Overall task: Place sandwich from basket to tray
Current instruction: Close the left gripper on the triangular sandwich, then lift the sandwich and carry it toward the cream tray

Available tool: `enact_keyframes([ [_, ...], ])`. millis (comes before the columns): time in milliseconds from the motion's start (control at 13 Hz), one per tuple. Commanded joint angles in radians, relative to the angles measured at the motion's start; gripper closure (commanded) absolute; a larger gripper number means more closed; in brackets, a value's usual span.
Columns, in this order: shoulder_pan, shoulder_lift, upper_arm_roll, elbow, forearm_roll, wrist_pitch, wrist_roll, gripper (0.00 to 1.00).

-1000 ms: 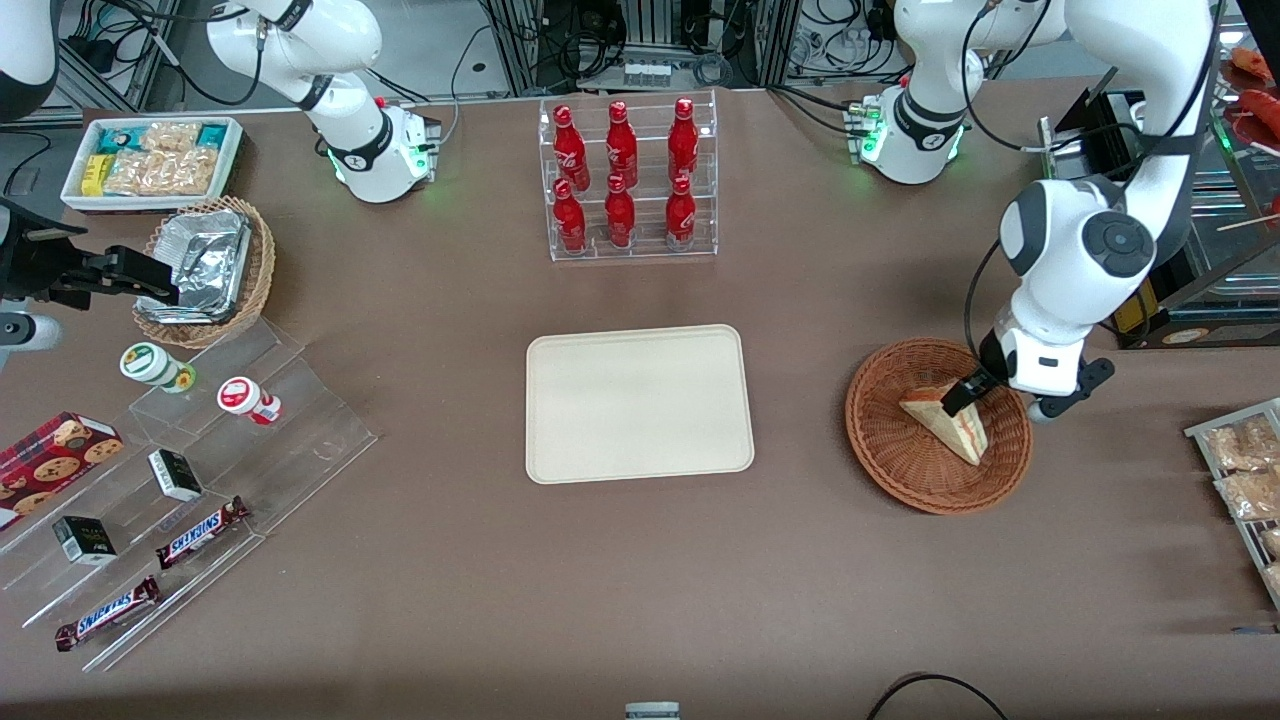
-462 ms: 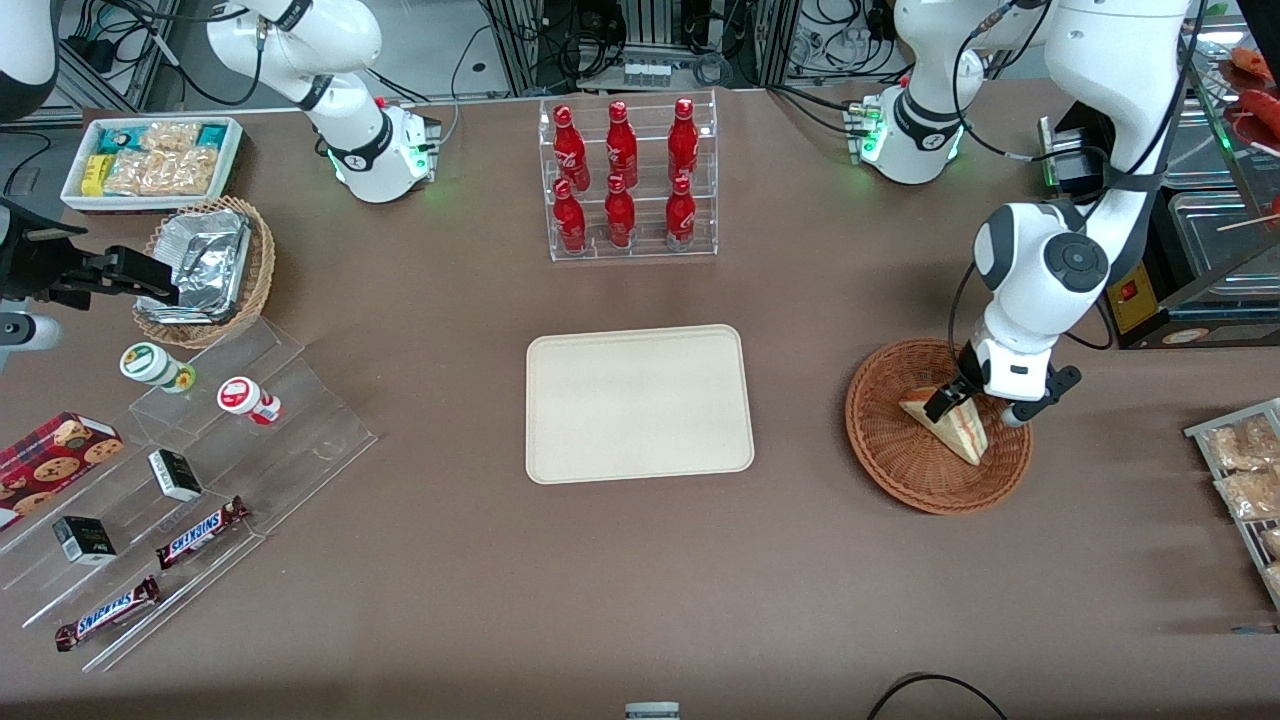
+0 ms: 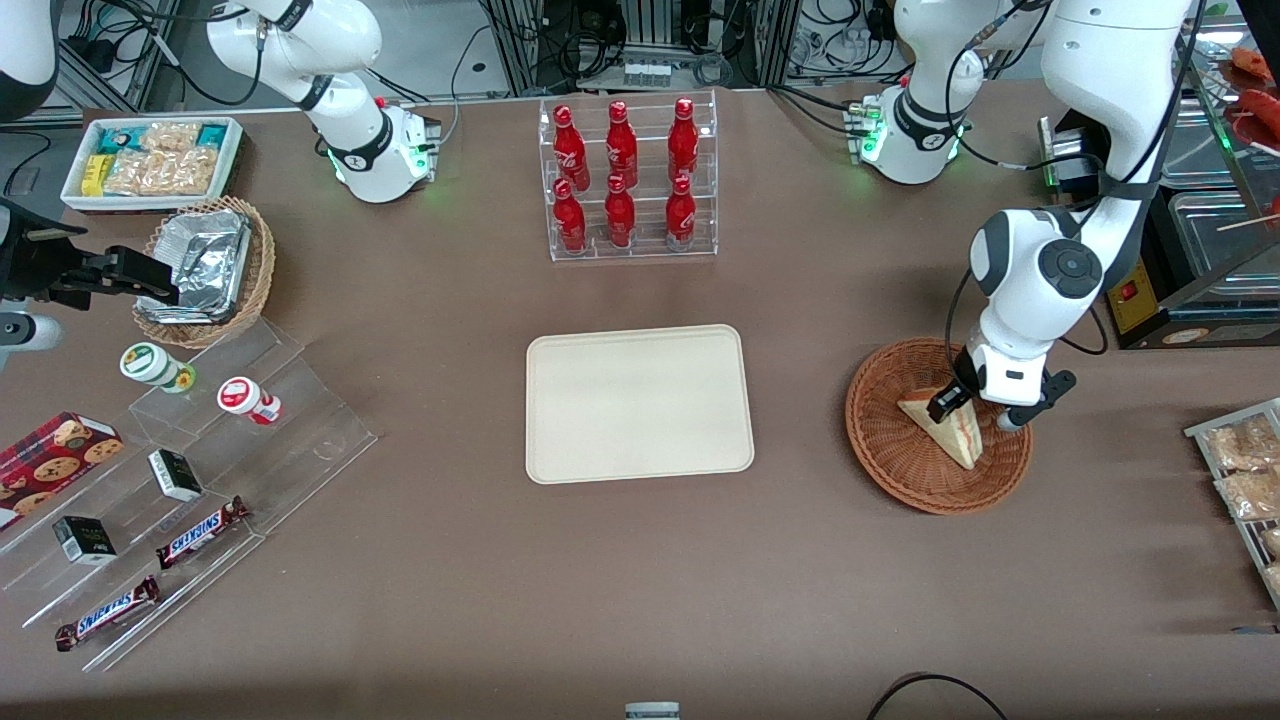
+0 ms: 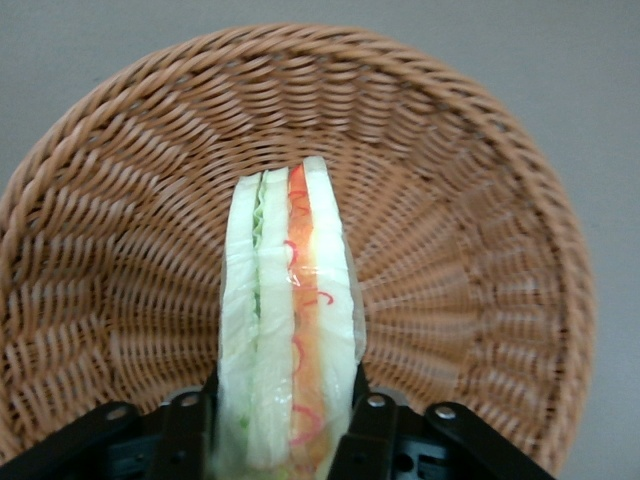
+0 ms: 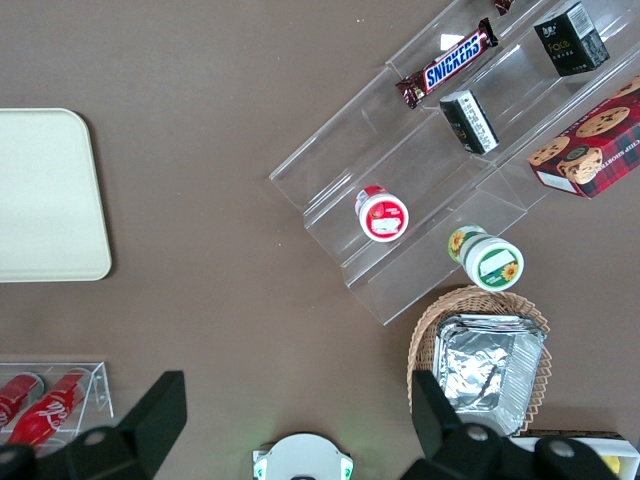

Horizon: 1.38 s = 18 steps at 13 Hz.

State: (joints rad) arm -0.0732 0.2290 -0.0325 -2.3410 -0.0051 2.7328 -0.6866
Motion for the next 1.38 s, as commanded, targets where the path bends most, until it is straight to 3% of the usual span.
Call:
enact_keyframes([
  [0,-0.010,-0.036,-0.023,0.090,0.010,-0.164,-0.016,1.00],
  [231,-0.011,-0.034,-0.068,0.324,0.016,-0.533,-0.007,1.00],
  [538,-0.013,-0.008,-0.153,0.601,0.017,-0.824,-0.007,1.00],
  [769,-0.103,0.010,-0.195,0.695,0.019,-0.837,-0.011,1.00],
  [1308,-0.400,0.268,-0.193,0.940,0.042,-0.812,-0.040,1.00],
])
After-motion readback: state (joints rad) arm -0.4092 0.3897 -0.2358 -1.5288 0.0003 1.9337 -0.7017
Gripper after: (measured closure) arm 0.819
